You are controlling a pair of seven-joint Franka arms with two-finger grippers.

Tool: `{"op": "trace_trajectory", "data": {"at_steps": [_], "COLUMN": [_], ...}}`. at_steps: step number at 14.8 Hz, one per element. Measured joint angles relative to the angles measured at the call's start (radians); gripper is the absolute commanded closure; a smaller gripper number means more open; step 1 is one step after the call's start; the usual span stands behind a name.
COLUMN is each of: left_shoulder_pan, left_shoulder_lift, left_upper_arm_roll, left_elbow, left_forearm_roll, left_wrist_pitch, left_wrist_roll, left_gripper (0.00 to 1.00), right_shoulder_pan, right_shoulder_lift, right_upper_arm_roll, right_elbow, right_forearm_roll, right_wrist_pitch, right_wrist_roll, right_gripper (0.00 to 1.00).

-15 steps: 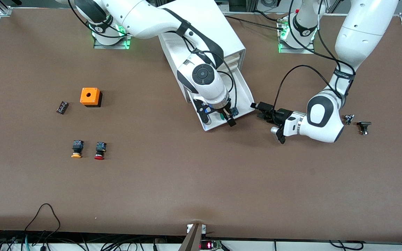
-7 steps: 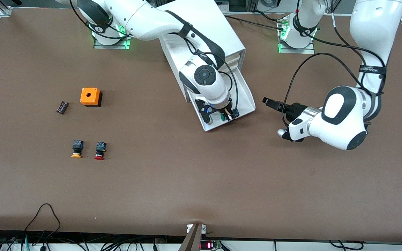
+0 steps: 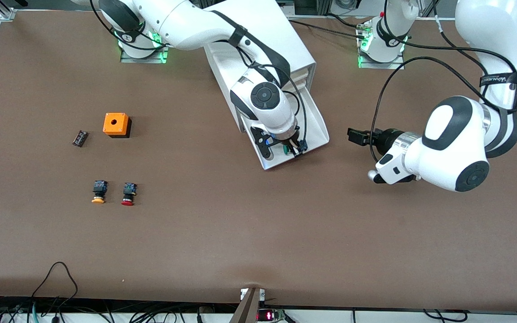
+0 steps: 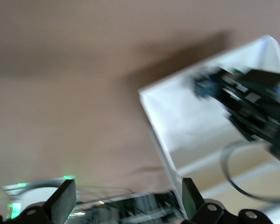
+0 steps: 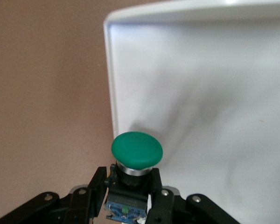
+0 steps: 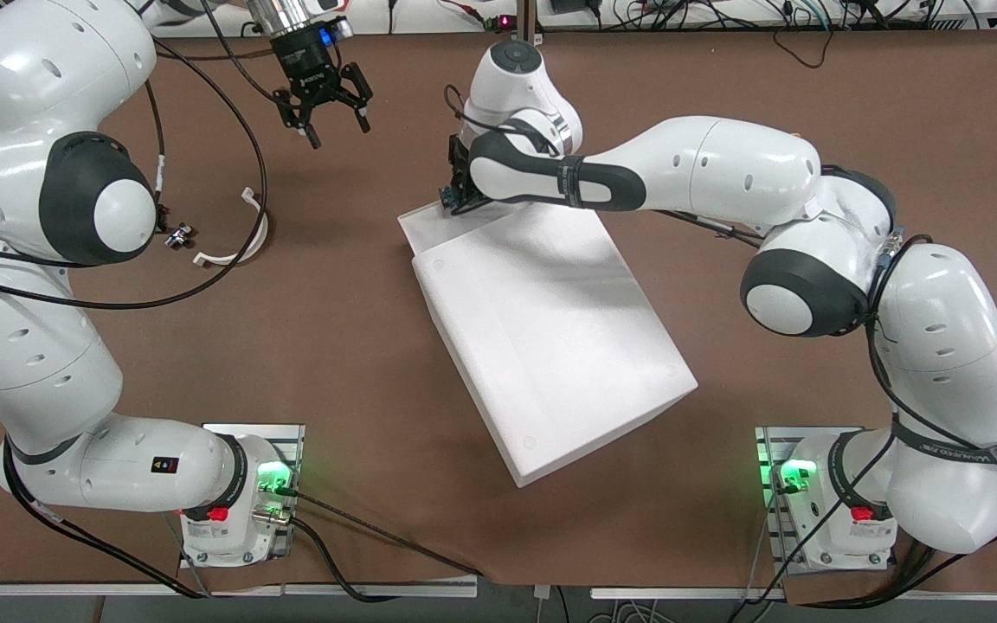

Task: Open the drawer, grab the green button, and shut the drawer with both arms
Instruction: 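Lift the green button out with the right gripper toward the red button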

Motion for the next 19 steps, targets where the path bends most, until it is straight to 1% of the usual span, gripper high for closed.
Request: {"op": "trace_trajectory", "data": {"at_steps": [2, 5, 7, 9, 11, 12, 14, 16, 19], "left_shoulder_pan": [-0.007, -0.005, 0.001, 0.004, -0.012, -0.023, -0.042, -0.047, -0.046], "left_shoulder_lift": [-0.006, -0.008, -0.002, 0.011, 0.025, 0.023, -0.009, -0.069, -0.152], "left_upper_arm_roll": [0.0, 0.013, 0.023, 0.025, 0.022, 0.018, 0.011, 0.007, -0.013], "left_elbow": [0.075, 0.174, 0.196, 0.198, 0.19, 0.167, 0.067, -0.076, -0.311], "left_forearm_roll": [0.087, 0.113, 0.118, 0.134, 0.207, 0.225, 0.241, 0.242, 0.242], "left_wrist_pitch": [-0.017, -0.029, -0.035, -0.032, 0.018, 0.061, 0.19, 0.32, 0.543], "left_wrist_roll": [-0.008, -0.018, -0.018, -0.018, -0.021, -0.036, -0.079, -0.096, -0.204], "left_gripper": [0.0, 0.0, 0.0, 0.0, 0.06, 0.06, 0.06, 0.1, 0.09], "right_shoulder_pan": [-0.01, -0.052, -0.094, -0.133, -0.177, -0.202, -0.256, -0.312, -0.412], "right_shoulder_lift": [-0.01, -0.04, -0.067, -0.095, -0.117, -0.125, -0.145, -0.179, -0.245], "right_upper_arm_roll": [-0.003, -0.005, -0.005, -0.004, -0.005, -0.005, -0.005, -0.006, -0.013], "right_elbow": [0.032, 0.048, 0.05, 0.05, 0.05, 0.05, 0.037, -0.019, -0.151], "right_forearm_roll": [0.0, 0.0, 0.0, 0.001, 0.018, 0.039, 0.058, 0.062, 0.061], "right_wrist_pitch": [-0.057, -0.124, -0.18, -0.265, -0.346, -0.376, -0.414, -0.423, -0.421], "right_wrist_roll": [-0.046, -0.203, -0.351, -0.523, -0.694, -0.777, -0.937, -1.098, -1.36], "right_gripper": [1.0, 1.0, 1.0, 1.0, 1.0, 1.0, 1.0, 1.0, 1.0]}}
